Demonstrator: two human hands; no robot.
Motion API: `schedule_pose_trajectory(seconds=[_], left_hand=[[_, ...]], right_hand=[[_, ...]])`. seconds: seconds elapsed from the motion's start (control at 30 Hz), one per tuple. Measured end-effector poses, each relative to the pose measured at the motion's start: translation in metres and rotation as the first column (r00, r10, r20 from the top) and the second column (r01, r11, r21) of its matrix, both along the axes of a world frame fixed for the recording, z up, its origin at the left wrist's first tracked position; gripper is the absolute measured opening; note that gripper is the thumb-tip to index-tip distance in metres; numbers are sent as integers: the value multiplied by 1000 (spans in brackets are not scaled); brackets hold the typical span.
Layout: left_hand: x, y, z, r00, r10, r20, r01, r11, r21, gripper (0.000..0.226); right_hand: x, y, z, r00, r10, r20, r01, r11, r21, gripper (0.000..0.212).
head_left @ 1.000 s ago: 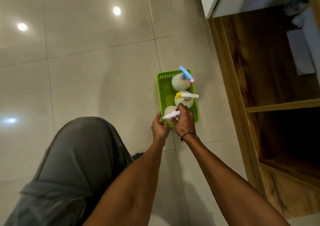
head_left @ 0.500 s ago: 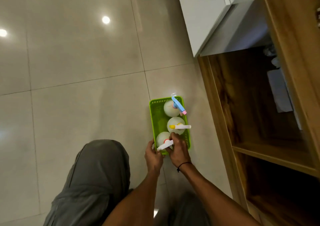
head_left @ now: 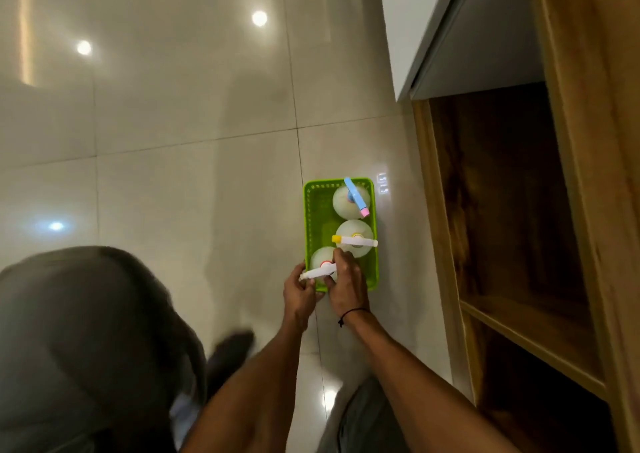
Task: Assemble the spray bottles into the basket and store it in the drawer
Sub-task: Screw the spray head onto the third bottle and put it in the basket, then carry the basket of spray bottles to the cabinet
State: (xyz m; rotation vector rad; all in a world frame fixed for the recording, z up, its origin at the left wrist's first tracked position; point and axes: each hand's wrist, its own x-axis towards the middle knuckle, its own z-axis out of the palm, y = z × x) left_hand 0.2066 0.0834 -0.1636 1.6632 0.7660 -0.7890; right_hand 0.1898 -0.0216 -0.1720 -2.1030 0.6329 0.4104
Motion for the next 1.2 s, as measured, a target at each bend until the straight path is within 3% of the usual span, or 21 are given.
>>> schedule_pose_trajectory(seconds=[0.3,0.5,0.67,0.87,0.97,1.1,1.2], left_hand=[[13,4,4,998,-37,-45,36,999,-23,46],[29,-7,17,998,-61,11,62,998,-20,58],[37,-10,32,993,-91,71,92,996,-15,54],[55,-1,67,990,-122,75,123,992,-8,49],[68,6,92,982,-169,85,170,985,-12,48],[94,21,131,949,-271,159,275,961,-5,51],[115,33,159,917,-346,198,351,936,11,47]], right_hand=[[1,1,7,1000,2,-25,-2,1000,-3,49],[16,-11,15,999,23,30,-21,999,-42,27],[27,-22,29,997,23,74,-21,999,-25,30],[35,-32,73,989,115,95,-117,993,7,56],[29,-41,100,975,146,169,-140,989,-50,48],[28,-56,135,951,11,310,56,976,-208,21],[41,-64,159,925,-188,330,259,948,-186,24]])
